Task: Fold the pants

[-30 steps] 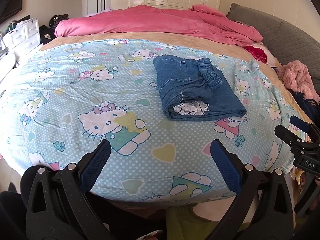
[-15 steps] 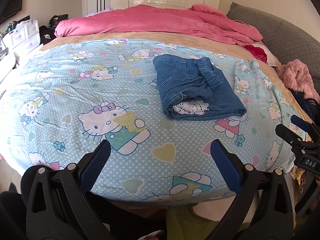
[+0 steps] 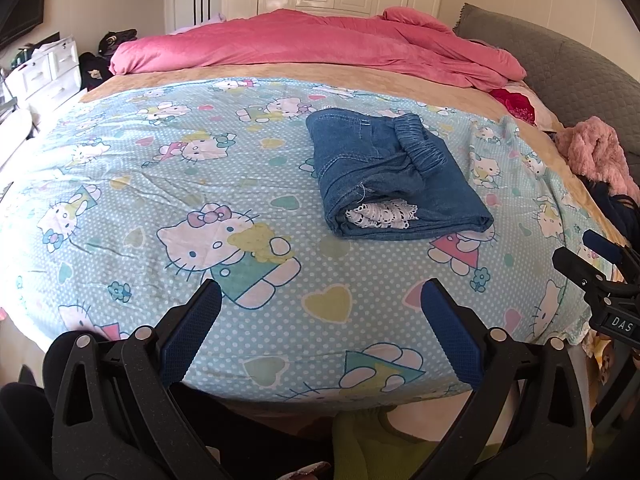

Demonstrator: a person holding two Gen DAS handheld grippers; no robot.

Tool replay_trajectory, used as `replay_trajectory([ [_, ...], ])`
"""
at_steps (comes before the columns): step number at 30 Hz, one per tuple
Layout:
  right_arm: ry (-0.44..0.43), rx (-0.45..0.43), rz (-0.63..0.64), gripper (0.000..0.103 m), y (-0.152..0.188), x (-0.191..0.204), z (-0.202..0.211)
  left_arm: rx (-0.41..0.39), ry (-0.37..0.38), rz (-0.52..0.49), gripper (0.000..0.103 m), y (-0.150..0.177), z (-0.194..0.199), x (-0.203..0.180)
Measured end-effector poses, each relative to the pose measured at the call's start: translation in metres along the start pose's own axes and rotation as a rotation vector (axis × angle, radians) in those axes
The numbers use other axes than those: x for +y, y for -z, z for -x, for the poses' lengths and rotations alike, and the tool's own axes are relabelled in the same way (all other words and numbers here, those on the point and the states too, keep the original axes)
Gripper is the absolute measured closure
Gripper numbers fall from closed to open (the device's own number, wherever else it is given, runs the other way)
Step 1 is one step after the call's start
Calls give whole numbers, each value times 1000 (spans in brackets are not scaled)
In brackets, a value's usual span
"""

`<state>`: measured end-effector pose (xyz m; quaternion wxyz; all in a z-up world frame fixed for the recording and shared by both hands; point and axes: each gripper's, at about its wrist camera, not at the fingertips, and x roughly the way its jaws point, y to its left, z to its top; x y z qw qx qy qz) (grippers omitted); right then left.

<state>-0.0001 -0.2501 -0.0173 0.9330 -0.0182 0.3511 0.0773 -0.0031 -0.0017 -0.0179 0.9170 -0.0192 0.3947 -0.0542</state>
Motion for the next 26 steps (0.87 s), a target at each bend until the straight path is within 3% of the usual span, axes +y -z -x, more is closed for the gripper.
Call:
replay_trajectory([
  [7, 16, 8, -5, 4, 1, -3, -3, 22, 5, 27, 9, 1, -2, 4],
  [15, 39, 21, -25, 4, 2, -11, -11, 16, -90, 50, 9, -4, -3, 17],
  [21, 63, 40, -84, 4, -6, -41, -33, 90, -122, 157, 9, -24, -32, 71],
  [26, 179, 41, -169, 4, -34, -113, -63, 124, -311, 189, 9, -65, -79, 140],
])
